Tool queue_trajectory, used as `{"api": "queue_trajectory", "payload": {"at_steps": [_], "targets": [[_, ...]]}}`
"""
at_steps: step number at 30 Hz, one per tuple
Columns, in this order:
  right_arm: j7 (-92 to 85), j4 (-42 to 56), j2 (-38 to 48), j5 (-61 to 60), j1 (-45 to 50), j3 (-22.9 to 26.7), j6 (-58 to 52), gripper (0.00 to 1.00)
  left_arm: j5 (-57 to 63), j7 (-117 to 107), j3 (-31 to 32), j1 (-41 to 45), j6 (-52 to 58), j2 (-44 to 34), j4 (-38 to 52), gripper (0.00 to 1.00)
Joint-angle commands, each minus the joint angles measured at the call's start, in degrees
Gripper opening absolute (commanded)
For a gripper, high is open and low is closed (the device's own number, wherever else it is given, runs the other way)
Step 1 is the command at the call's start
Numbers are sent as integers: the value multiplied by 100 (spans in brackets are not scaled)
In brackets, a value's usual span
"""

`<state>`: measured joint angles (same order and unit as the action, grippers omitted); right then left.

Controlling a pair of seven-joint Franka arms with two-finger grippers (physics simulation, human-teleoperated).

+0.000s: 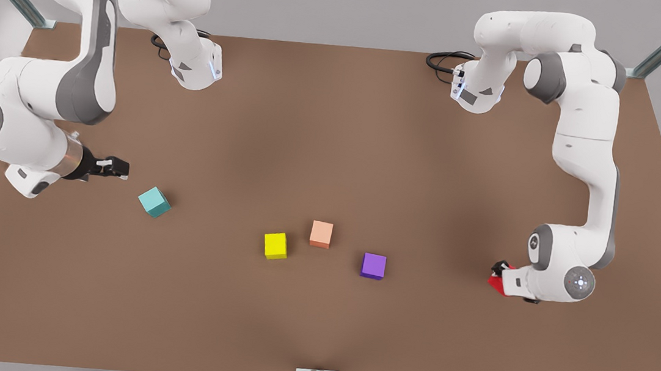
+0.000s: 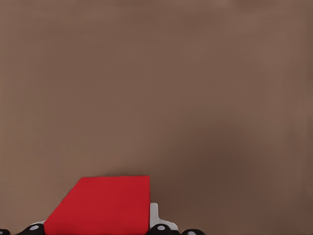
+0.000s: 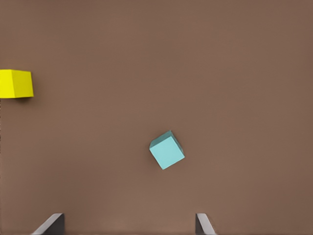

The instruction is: Pick up red wooden cube and pass to hand red wooden cube and place in blue wooden cube

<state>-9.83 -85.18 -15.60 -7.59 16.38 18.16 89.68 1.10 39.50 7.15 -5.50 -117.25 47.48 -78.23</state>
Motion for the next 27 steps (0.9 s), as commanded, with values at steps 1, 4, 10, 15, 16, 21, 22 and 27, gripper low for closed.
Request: {"api": "queue_trajectory", "payload": {"at_steps": [1,4,10,15,16,21,22,27], "targets": [[-2232,300,-505,-1226,-126,12,67,100,-452,-2269,489,14,1397,-19,448,70],[-4700,810,-1621,-3379,-188,-23,32,100,-1646,-5355,2333,23,2137,16,959,71],[-9484,1689,-3160,-6060,-223,-41,111,100,-3958,-5418,3109,172,801,693,994,72],[-10987,1627,-3414,-7001,-179,-682,120,100,-4636,-5426,3118,409,133,921,985,72],[-11110,1619,-3423,-7098,-153,-796,164,100,-4750,-5383,3118,409,150,948,985,72],[-11242,1355,-3458,-7784,321,-875,498,100,-4794,-4293,3188,506,45,1053,994,72],[-11242,1302,-3458,-7837,357,-875,560,100,-4794,-4293,3197,559,-113,1045,994,72],[-11699,775,-3353,-8540,550,-911,850,100,-4803,-4284,3205,664,-192,1053,1065,72]]}}
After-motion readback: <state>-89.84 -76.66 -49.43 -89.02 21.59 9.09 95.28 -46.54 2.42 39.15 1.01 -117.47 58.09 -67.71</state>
